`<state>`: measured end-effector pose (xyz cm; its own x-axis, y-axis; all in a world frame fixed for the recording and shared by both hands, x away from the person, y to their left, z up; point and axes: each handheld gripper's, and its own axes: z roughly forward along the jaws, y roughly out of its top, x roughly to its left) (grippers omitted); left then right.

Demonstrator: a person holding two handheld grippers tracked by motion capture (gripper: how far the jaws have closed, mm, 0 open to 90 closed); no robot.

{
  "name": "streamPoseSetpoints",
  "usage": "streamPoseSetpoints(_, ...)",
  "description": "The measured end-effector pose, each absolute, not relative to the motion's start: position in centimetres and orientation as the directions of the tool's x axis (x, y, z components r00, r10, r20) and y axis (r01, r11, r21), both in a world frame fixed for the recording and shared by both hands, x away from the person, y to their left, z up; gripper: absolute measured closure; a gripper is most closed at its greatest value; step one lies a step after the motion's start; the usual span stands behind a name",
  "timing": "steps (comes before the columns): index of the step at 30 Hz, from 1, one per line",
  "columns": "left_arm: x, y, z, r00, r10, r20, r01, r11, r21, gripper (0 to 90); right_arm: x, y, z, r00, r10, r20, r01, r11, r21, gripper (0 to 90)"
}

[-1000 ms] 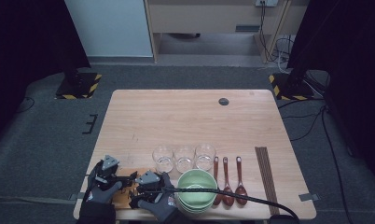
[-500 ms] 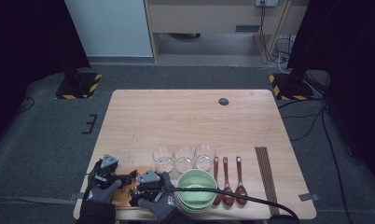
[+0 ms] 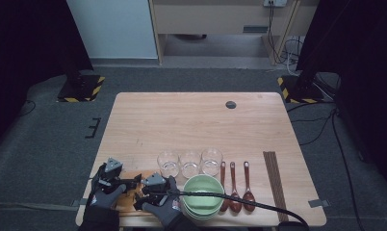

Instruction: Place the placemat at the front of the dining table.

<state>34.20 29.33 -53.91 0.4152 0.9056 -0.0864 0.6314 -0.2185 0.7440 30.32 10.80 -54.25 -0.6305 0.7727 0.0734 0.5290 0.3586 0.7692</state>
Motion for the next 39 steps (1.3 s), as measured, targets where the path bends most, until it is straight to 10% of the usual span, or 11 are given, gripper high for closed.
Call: streamPoseSetpoints(39,34.3,29.2,-53.8,0.436,0.892,-0.120,0.621,-0.201,0.758,22.6,31.6,11.0,-54.3,-0.558,0.822,0.112,0.590,0.298,0.751,4.9)
